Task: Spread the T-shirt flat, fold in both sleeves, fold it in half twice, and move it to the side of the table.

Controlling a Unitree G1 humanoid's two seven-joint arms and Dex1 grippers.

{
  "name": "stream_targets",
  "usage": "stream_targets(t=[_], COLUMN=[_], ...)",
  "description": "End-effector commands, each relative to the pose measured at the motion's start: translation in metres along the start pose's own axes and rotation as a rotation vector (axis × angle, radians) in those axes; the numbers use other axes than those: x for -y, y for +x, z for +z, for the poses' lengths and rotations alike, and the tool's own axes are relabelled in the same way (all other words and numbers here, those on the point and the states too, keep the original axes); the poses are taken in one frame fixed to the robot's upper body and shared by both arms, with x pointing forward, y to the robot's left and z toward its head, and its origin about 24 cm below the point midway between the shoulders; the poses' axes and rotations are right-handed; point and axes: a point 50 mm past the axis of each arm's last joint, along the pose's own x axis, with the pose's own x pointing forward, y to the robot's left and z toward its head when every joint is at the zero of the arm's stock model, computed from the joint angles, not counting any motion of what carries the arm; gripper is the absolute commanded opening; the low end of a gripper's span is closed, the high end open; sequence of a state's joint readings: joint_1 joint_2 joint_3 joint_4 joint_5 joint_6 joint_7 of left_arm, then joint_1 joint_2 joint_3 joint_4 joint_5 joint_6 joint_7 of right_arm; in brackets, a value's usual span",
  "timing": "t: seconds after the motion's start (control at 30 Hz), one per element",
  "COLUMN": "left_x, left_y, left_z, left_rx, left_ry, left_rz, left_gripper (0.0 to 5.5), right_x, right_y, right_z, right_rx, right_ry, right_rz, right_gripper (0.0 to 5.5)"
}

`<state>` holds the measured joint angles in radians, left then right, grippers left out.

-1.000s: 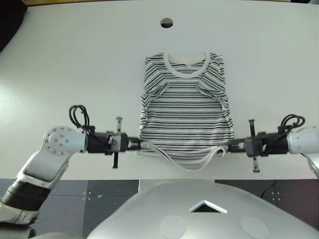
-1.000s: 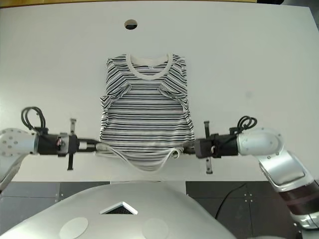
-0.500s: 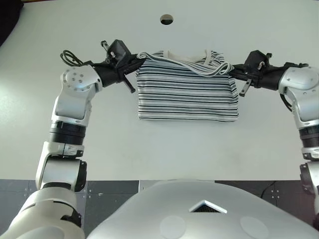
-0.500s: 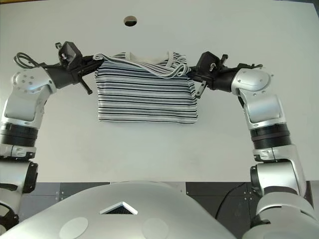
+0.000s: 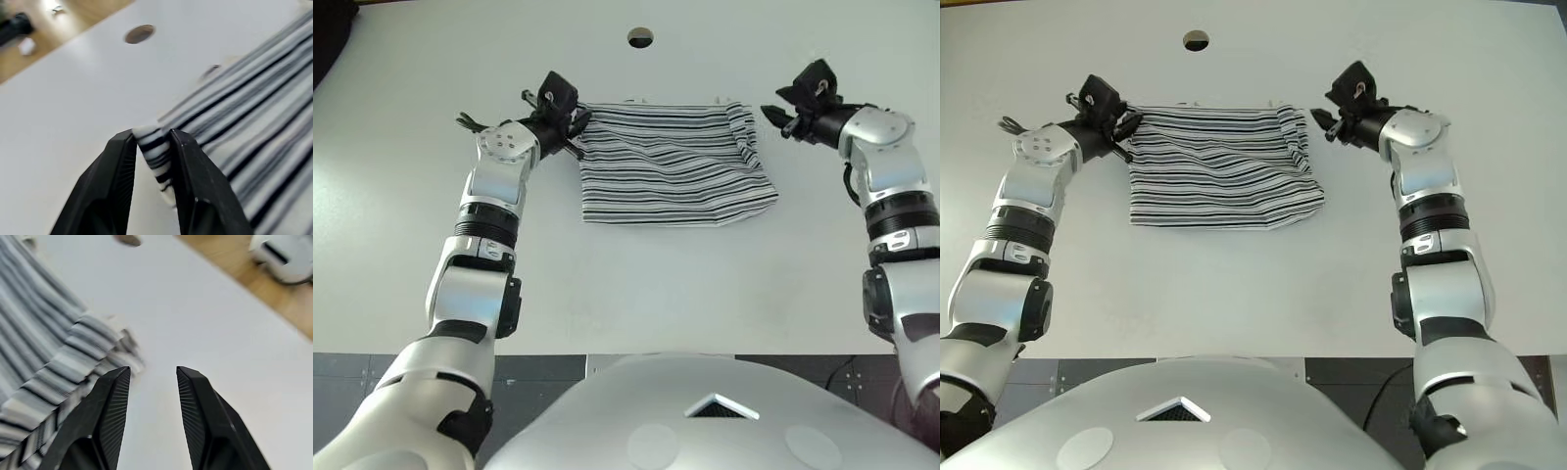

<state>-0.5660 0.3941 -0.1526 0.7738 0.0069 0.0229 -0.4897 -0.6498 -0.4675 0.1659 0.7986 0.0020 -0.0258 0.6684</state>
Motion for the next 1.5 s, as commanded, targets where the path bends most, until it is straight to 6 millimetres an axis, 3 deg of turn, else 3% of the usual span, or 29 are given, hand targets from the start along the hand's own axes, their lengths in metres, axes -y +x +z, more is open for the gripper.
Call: stream_targets(t=[0.03,0.1,0.17,0.27,0.37,0.47,0.67,0.8,1.03,1.23,1.4,1.5], left_x=[-0.019,-0.022,-0.006,0.056,0.124,0.153,0.153,0.148,0.122,0.095,0.068,0.055], left_y=[-0.005,-0.014,-0.021,-0.026,-0.029,-0.032,-0.045,-0.052,-0.058,-0.068,-0.072,-0.069], left_z=[0.015,0.033,0.051,0.068,0.068,0.052,0.018,0.002,-0.021,-0.033,-0.023,-0.018], left_rx=[0.092,0.220,0.353,0.478,0.480,0.396,0.200,0.066,-0.198,-0.325,-0.331,-0.314], left_ry=[0.052,0.132,0.205,0.303,0.315,0.328,0.348,0.389,0.329,0.304,0.348,0.380], left_rz=[0.156,0.229,0.197,0.011,-0.216,-0.315,-0.391,-0.456,-0.541,-0.585,-0.590,-0.578], left_gripper=[1.25,1.25,1.08,0.61,0.14,0.12,0.12,0.12,0.12,0.12,0.12,0.12], right_x=[-0.002,-0.008,-0.012,-0.024,-0.041,-0.051,-0.060,-0.047,-0.031,-0.045,-0.064,-0.086], right_y=[0.003,0.003,0.005,0.015,0.030,0.040,0.042,0.033,0.021,0.002,-0.030,-0.052], right_z=[0.022,0.032,0.038,0.041,0.038,0.028,0.007,-0.006,-0.010,-0.032,-0.039,-0.040], right_rx=[0.114,0.164,0.190,0.203,0.165,0.088,-0.038,-0.129,-0.186,-0.275,-0.287,-0.280], right_ry=[-0.108,-0.210,-0.280,-0.331,-0.353,-0.369,-0.399,-0.434,-0.482,-0.556,-0.597,-0.611], right_rz=[-0.010,-0.008,-0.011,0.024,0.097,0.162,0.285,0.281,0.297,0.520,0.714,0.838], right_gripper=[1.39,1.01,0.65,0.11,0.10,0.10,0.10,0.10,0.10,0.10,0.10,0.10])
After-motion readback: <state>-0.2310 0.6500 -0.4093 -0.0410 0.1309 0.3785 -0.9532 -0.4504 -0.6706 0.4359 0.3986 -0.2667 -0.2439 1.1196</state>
